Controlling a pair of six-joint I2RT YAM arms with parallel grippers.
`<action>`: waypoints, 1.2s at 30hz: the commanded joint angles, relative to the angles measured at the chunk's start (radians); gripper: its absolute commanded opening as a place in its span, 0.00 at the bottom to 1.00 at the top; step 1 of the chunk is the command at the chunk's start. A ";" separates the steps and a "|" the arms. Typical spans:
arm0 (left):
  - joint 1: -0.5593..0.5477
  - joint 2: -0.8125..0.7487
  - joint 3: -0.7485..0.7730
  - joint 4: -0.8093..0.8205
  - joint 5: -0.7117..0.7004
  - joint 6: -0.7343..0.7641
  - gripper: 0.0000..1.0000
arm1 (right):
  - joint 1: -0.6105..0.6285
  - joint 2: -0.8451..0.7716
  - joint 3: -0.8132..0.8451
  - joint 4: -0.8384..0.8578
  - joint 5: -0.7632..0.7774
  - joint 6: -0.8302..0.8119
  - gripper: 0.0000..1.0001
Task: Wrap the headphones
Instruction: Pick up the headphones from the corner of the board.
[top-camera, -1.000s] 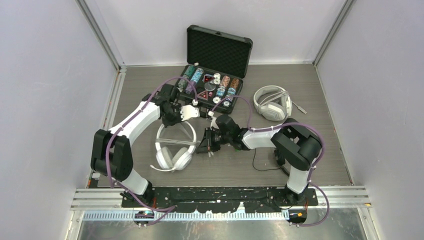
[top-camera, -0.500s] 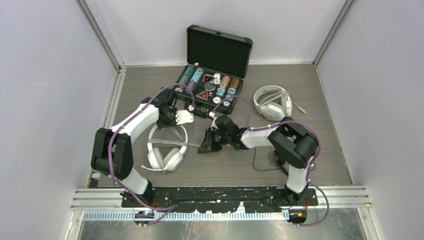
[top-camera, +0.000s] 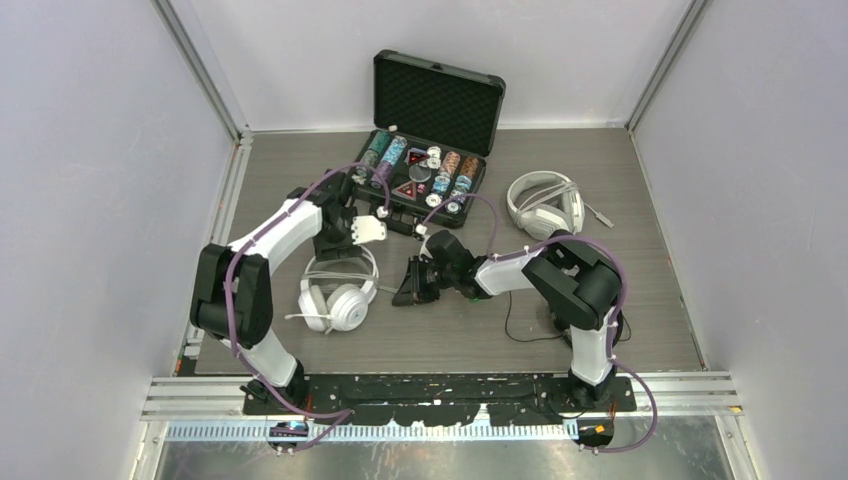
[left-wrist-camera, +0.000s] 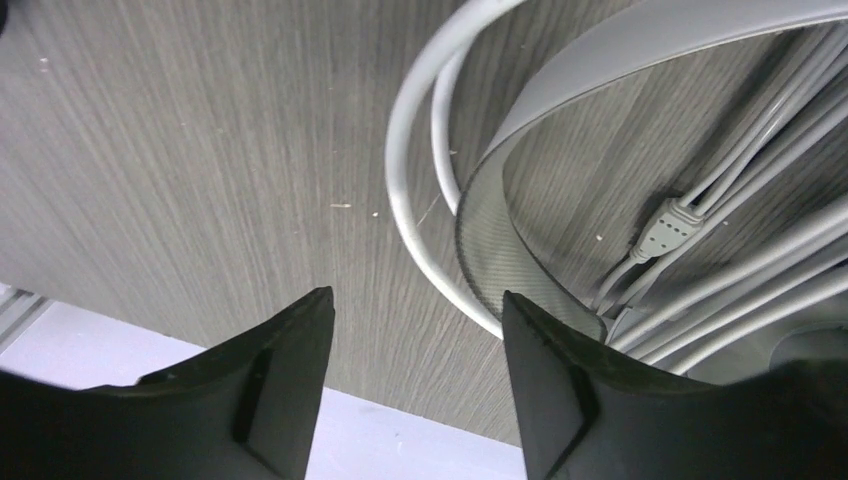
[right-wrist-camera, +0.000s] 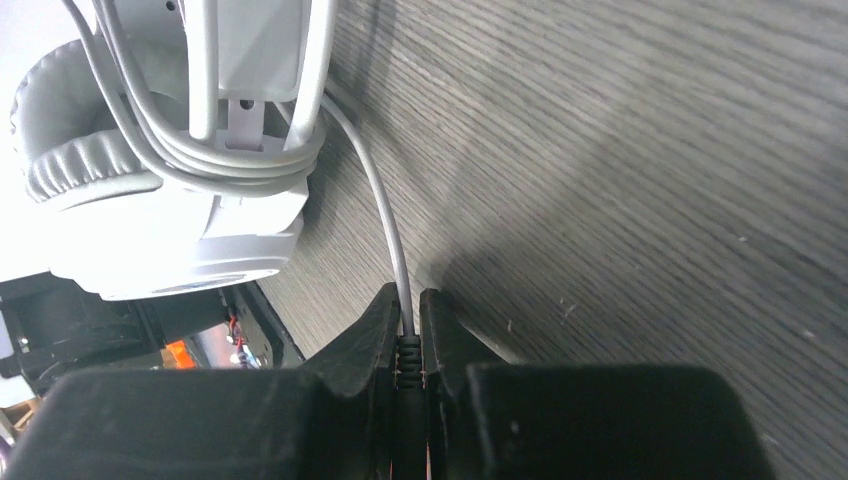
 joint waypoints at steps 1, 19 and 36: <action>0.008 -0.029 0.072 -0.039 0.043 -0.039 0.67 | 0.004 0.019 0.036 0.012 0.034 -0.002 0.13; -0.068 -0.199 0.320 -0.004 0.128 -0.544 1.00 | 0.003 -0.162 0.081 -0.348 0.169 0.010 0.40; -0.080 -0.604 0.053 0.244 0.246 -1.146 1.00 | -0.009 -0.634 0.104 -0.902 0.644 0.343 0.47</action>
